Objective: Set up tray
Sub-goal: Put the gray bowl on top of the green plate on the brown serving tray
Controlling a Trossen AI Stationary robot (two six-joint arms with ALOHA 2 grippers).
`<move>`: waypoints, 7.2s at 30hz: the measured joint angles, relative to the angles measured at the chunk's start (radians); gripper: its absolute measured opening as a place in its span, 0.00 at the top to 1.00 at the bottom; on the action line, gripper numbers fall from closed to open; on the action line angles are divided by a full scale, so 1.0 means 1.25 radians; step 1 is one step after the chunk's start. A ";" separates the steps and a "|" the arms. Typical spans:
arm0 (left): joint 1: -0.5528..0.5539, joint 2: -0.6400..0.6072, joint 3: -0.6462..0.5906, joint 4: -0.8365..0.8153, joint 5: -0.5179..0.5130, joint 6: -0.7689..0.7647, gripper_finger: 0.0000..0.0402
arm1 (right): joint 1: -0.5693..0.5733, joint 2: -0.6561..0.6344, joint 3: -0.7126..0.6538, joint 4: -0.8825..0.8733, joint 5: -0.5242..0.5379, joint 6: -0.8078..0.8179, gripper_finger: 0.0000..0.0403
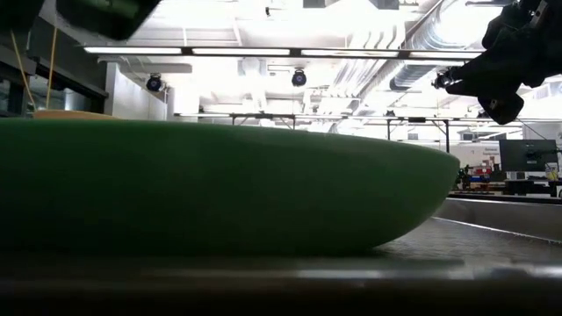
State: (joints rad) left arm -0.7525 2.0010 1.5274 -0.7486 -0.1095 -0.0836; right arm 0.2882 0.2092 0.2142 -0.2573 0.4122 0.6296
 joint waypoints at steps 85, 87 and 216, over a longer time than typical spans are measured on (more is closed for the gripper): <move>0.363 -0.338 0.321 -0.658 -0.349 0.106 0.63 | 0.000 0.000 0.000 -0.001 -0.002 -0.001 0.79; 0.363 -0.343 0.319 -0.658 -0.360 0.105 0.63 | 0.000 0.000 0.000 -0.001 -0.002 -0.001 0.79; 1.079 -0.615 -0.144 -0.658 -0.021 -0.190 0.63 | 0.000 -0.001 0.000 -0.001 0.006 -0.007 0.79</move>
State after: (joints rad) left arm 0.5957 1.2320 1.3471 -1.5707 -0.1360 -0.3207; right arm 0.2878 0.2081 0.2142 -0.2580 0.4194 0.6209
